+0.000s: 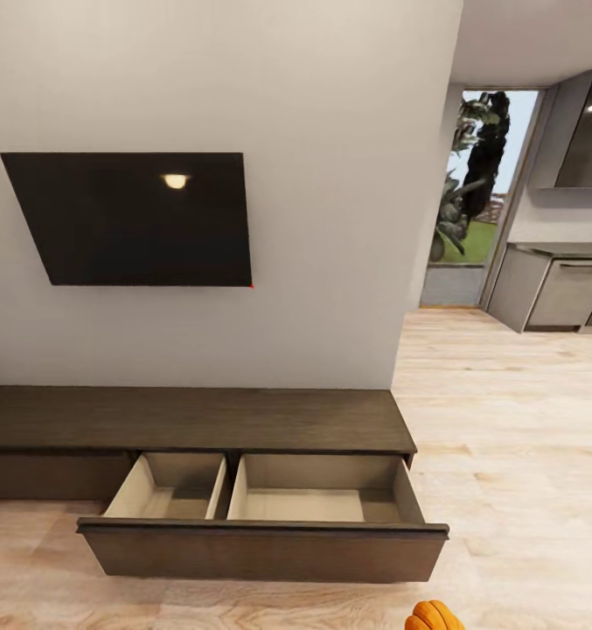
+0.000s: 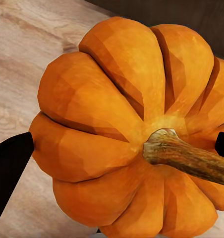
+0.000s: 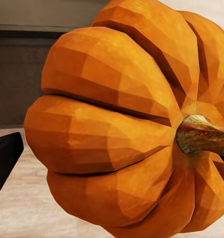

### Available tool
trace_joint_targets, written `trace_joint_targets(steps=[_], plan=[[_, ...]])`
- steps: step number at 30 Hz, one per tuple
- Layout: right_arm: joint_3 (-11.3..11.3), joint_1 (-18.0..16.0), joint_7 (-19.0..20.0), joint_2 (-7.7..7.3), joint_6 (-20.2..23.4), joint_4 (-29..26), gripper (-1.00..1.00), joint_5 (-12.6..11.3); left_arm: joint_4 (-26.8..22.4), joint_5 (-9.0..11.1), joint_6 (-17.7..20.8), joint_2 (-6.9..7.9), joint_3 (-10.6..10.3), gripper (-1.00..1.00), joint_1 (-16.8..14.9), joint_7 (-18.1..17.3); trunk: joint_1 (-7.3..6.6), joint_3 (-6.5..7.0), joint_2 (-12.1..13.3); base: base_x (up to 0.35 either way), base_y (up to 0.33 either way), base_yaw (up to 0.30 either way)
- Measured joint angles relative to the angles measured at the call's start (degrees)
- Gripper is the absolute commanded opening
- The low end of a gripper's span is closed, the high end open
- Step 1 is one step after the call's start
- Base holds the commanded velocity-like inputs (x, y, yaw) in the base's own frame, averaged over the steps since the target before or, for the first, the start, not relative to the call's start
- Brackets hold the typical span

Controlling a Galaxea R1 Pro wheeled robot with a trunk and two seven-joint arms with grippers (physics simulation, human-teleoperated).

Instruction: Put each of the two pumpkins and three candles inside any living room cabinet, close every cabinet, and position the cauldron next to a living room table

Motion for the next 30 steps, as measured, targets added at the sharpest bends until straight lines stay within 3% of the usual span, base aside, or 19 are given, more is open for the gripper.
trace_joint_targets(steps=[9,11,12,13,15,18,19,22,24,27,30], plan=[[0.09,0.00,-0.01,0.00,-0.08,-0.23,-1.00,0.02,-0.05,-0.13,-0.03,-0.07,-0.02,-1.00,0.00,0.00,0.00,0.00,0.00,0.000,0.000,0.000],[-0.54,-0.08,-0.20,-0.07,-0.18,-2.71,-1.00,-0.32,-1.42,-0.88,0.00,-0.22,-1.10,-1.00,-0.01,0.05,0.00,0.02,0.00,0.000,0.000,0.000],[0.39,-0.07,-0.20,-0.09,0.08,-3.61,-1.00,0.37,-2.08,-0.97,0.04,-0.20,-1.36,-1.00,-0.01,0.06,0.00,0.01,0.00,0.000,0.000,0.000],[0.07,-0.09,-0.33,-0.16,0.03,-5.52,-1.00,0.18,-3.88,-0.61,-0.10,-0.11,-0.19,-1.00,-0.01,0.16,0.00,0.02,0.00,0.000,0.000,0.000],[-0.44,-0.13,-0.69,-0.34,0.01,-10.32,-1.00,-0.08,-9.14,-1.73,0.37,0.18,-1.30,-1.00,-0.04,0.29,0.00,0.03,0.00,0.000,0.000,0.000],[0.07,-0.27,-1.61,-0.47,1.20,-16.29,-1.00,0.21,-15.14,-1.31,3.12,0.42,-1.36,-1.00,0.04,0.61,0.00,0.01,0.00,0.000,0.000,0.000],[-0.57,-0.54,-2.99,-0.53,2.96,-18.74,-1.00,-0.84,-17.95,-1.00,6.59,0.54,-0.89,-1.00,-0.06,0.84,0.00,0.00,0.01,0.000,0.000,0.000],[-0.45,-3.62,-5.42,-0.49,10.10,-22.62,-1.00,-0.47,-24.51,-6.44,16.44,0.67,-0.95,-1.00,-2.88,3.04,0.00,0.03,0.01,0.000,0.000,0.000],[-0.38,-7.27,-6.14,-0.44,15.84,-23.89,-1.00,-0.44,-28.48,-8.84,23.53,0.55,-0.82,-1.00,-5.91,7.29,0.00,0.03,0.01,0.000,0.000,0.000],[-0.46,-13.60,-6.53,-0.48,23.46,-24.39,-1.00,-0.36,-32.74,-9.45,32.90,0.33,-0.70,-1.00,-11.03,12.52,0.00,0.03,0.02,0.000,0.000,0.000],[-0.74,-19.73,-6.65,-0.47,31.10,-24.45,-1.00,-0.26,-34.40,-9.57,39.15,-0.21,-0.58,-1.00,-17.09,14.66,0.00,0.03,0.01,0.000,0.000,0.000]])
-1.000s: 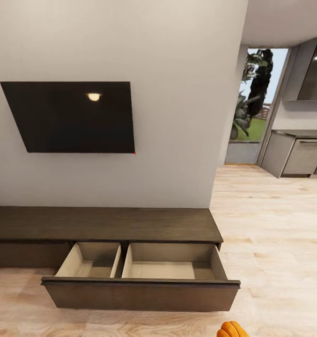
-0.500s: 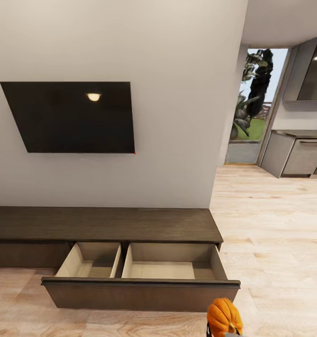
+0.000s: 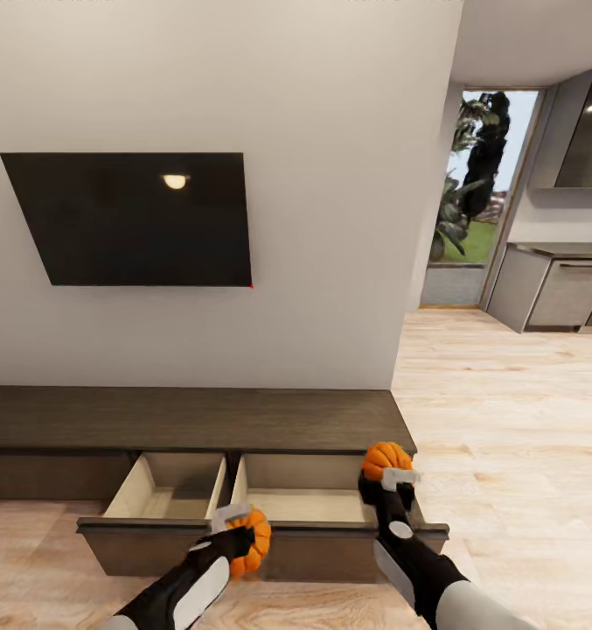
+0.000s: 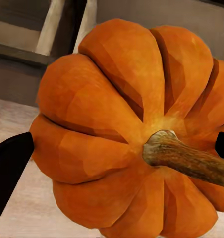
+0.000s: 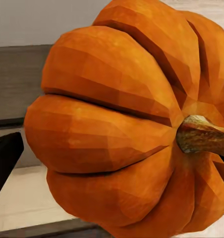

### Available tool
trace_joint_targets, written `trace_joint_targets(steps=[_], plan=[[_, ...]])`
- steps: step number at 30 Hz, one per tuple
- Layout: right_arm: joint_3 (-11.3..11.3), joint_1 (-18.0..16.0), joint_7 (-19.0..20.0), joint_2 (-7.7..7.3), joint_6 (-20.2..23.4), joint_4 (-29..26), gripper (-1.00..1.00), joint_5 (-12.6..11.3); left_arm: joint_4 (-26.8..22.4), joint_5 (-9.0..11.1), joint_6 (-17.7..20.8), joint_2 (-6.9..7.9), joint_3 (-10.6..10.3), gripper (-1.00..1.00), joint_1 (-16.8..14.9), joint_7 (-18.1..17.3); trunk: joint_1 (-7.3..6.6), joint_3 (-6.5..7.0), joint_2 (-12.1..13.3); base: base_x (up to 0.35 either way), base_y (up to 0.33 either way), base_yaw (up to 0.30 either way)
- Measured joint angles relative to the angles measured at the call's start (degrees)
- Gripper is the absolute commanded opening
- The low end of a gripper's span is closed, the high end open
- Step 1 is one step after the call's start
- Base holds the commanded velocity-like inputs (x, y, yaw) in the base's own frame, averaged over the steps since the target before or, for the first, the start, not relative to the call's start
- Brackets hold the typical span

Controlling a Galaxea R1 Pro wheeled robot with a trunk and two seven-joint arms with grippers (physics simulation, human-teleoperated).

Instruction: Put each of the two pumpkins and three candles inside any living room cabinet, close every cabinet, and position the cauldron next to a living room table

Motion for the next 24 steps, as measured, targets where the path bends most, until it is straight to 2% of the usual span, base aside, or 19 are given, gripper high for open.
trace_joint_targets(steps=[1,2,3,5,6,7,8,9,10,13,14,16,18,19,20,24], plan=[[-0.06,-0.98,0.07,0.03,1.38,-0.04,-1.00,0.24,-0.02,-0.35,0.67,-0.18,0.05,-1.00,-1.11,0.16,-0.01,0.00,-0.01,0.000,0.000,0.000],[-1.18,-2.61,-0.03,0.00,3.78,0.11,-1.00,-0.58,0.31,1.13,1.80,-0.45,0.15,-1.00,-2.85,0.53,0.01,-0.03,0.01,0.000,0.000,0.000],[-2.13,-4.32,0.07,0.03,6.28,0.01,-1.00,0.13,-0.10,-0.28,3.03,-0.68,0.62,-1.00,-5.07,0.69,0.00,0.00,-0.01,0.000,0.000,0.000],[-5.68,-7.27,0.14,0.04,10.86,0.21,-1.00,-0.11,0.48,-0.02,6.23,-0.99,2.45,-1.00,-8.62,0.87,0.00,0.00,0.00,0.000,0.000,0.000],[-7.54,-8.58,0.23,0.11,12.67,0.46,-1.00,-0.08,0.65,0.01,8.07,-1.06,3.98,-1.00,-10.35,0.91,0.00,0.00,0.00,0.000,0.000,0.000],[-10.81,-10.78,0.36,0.18,15.84,1.09,-1.00,-0.52,1.50,0.71,11.44,-1.13,7.63,-1.00,-13.17,0.98,0.01,-0.02,0.01,0.000,0.000,0.000],[-11.67,-12.04,0.53,0.31,18.50,1.10,-1.00,-0.43,0.70,-0.67,12.98,-1.28,9.97,-1.00,-15.29,0.85,-0.01,0.00,-0.01,0.000,0.000,0.000],[-12.30,-12.48,0.49,0.40,20.52,1.23,-1.00,-0.87,0.67,-0.31,13.45,-1.46,10.86,-1.00,-15.78,0.78,-0.01,-0.01,-0.01,0.000,0.000,0.000],[-12.56,-12.77,0.50,0.49,22.12,1.28,-1.00,-0.89,0.86,0.31,13.82,-1.71,11.36,-1.00,-16.09,0.78,0.00,-0.03,0.00,0.000,0.000,0.000],[-12.84,-13.19,0.49,0.99,25.04,1.32,-1.00,-0.69,0.86,-0.02,14.11,-2.78,12.16,-1.00,-16.64,0.71,0.00,-0.02,-0.01,0.000,0.000,0.000],[-13.04,-13.27,0.53,1.19,28.95,1.32,-1.00,-1.16,1.00,0.37,13.98,-3.30,12.46,-1.00,-16.76,0.60,0.00,-0.03,-0.01,0.000,0.000,0.000],[-13.25,-13.30,0.92,1.13,31.24,1.24,-1.00,-1.84,3.01,-0.14,13.31,-3.53,12.47,-1.00,-16.75,0.42,0.00,-0.03,0.00,0.000,0.000,0.000],[-13.39,-13.29,1.60,0.97,32.45,1.24,-1.00,-5.29,5.04,-0.12,11.20,-4.13,12.46,-1.00,-16.77,0.28,0.00,-0.03,0.00,0.000,0.000,0.000],[-13.36,-13.30,1.77,0.91,32.84,1.23,-1.00,-6.09,5.45,-0.18,10.51,-4.31,12.47,-1.00,-16.78,0.25,0.00,-0.02,-0.01,0.000,0.000,0.000],[-13.36,-13.29,2.12,0.79,34.10,1.28,-1.00,-9.19,6.60,-0.23,8.72,-4.73,12.46,-1.00,-16.78,0.26,0.00,-0.03,0.00,0.000,0.000,0.000],[-13.18,-13.31,2.77,-0.01,36.47,1.35,-1.00,-12.21,8.42,-0.06,6.60,-5.38,12.43,-1.00,-16.77,0.21,0.00,-0.03,-0.01,0.028,0.000,0.000]])
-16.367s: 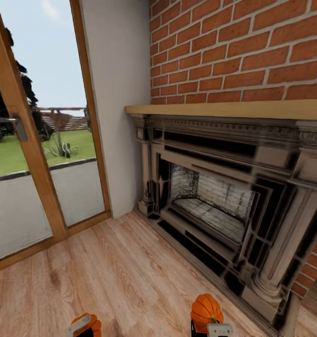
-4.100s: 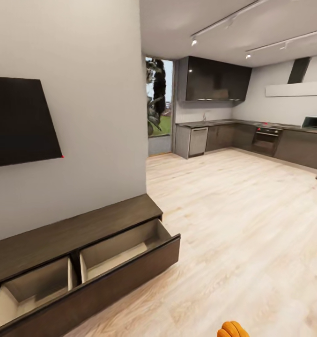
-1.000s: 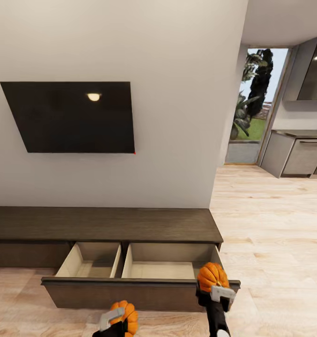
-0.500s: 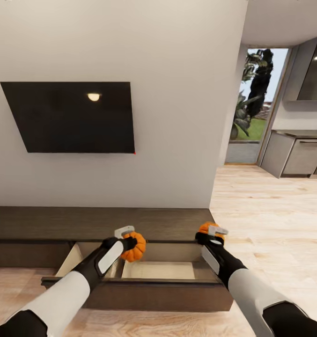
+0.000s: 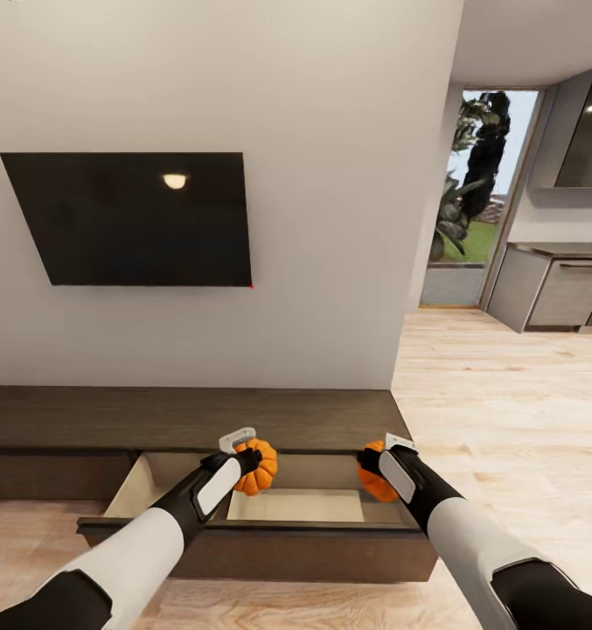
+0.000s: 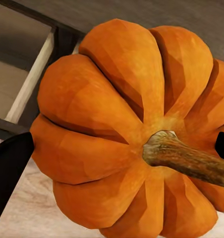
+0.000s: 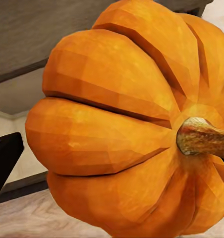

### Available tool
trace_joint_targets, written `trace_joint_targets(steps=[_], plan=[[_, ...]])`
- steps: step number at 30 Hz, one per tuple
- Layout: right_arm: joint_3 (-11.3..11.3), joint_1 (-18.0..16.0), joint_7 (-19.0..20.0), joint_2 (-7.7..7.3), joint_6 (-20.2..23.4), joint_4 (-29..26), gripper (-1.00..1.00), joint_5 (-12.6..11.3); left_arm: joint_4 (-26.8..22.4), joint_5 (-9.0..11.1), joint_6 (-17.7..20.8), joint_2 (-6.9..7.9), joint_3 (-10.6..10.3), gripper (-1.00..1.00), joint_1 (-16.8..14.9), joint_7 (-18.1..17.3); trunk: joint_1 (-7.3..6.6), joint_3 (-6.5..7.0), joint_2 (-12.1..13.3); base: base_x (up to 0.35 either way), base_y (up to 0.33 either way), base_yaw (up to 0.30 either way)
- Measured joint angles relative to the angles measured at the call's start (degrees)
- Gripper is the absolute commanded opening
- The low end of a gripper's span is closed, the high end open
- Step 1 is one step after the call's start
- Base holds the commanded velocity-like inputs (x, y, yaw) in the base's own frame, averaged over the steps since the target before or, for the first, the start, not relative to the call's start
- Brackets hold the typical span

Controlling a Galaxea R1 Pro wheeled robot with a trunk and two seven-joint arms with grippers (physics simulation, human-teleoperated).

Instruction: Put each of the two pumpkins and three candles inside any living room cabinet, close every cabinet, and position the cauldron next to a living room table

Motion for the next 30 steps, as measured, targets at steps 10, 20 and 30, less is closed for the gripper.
trace_joint_targets(steps=[10,20,30], plan=[[0.12,0.00,0.51,-0.26,0.31,0.03,-1.00,-0.05,4.22,0.47,0.92,-0.15,-7.41,-1.00,0.02,0.02,-0.03,0.00,0.00,0.286,0.000,0.000],[0.28,0.07,0.55,-0.26,1.25,0.05,-1.00,-0.13,5.49,0.45,8.96,-0.66,-7.39,-1.00,0.00,-0.05,0.00,0.00,0.00,0.188,0.000,0.000],[0.23,0.04,0.48,-0.23,3.48,-0.06,-1.00,0.00,5.28,-0.24,8.84,-2.99,-7.83,-1.00,-0.01,-0.04,-0.01,0.01,-0.01,0.097,0.000,0.000]])
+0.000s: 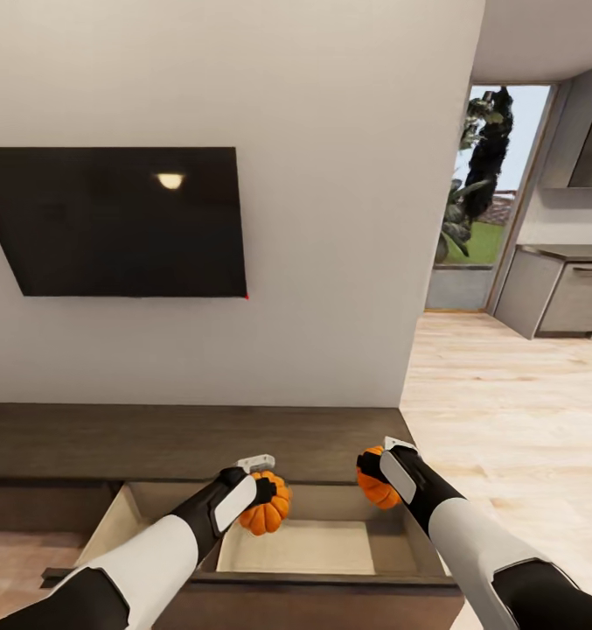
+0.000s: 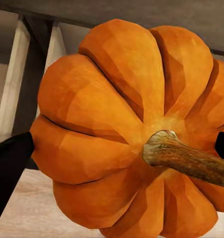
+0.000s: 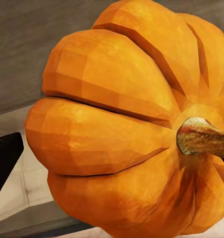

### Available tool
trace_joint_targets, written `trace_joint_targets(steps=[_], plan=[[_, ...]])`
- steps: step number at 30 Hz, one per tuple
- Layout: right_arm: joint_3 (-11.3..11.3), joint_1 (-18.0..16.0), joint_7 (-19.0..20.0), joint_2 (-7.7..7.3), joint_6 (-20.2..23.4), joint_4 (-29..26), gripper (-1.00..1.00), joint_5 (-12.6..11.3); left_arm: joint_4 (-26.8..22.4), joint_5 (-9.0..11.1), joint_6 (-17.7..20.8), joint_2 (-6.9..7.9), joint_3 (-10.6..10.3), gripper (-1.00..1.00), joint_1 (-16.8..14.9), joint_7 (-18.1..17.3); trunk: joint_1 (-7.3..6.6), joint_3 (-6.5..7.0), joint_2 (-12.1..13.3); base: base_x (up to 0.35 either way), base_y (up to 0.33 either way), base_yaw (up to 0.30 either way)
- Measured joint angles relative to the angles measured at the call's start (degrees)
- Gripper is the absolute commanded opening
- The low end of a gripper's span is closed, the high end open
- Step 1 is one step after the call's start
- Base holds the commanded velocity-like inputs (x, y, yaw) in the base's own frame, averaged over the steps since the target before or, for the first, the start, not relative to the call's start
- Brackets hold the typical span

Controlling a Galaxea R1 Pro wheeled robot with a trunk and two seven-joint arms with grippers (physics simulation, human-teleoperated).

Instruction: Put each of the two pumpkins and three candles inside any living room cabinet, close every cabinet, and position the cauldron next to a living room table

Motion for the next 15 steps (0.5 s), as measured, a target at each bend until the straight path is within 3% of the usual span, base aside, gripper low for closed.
trace_joint_targets(steps=[3,8,15], plan=[[-0.02,0.02,0.00,-0.01,0.00,0.00,-1.00,-0.05,-0.78,-0.04,-0.04,-0.28,-0.03,-1.00,-0.01,0.30,0.01,0.00,0.00,0.023,0.000,0.000],[-0.03,0.04,0.00,-0.03,0.08,-0.04,-1.00,-0.08,-6.93,0.11,0.19,-0.22,0.25,-1.00,0.00,0.44,0.66,-0.53,-1.18,0.004,0.000,0.000],[-0.02,0.02,0.00,-0.03,0.07,-0.03,-1.00,-0.06,-7.60,0.20,0.45,-0.27,0.09,-1.00,0.01,0.77,2.20,-1.80,-3.99,0.000,0.000,0.000]])
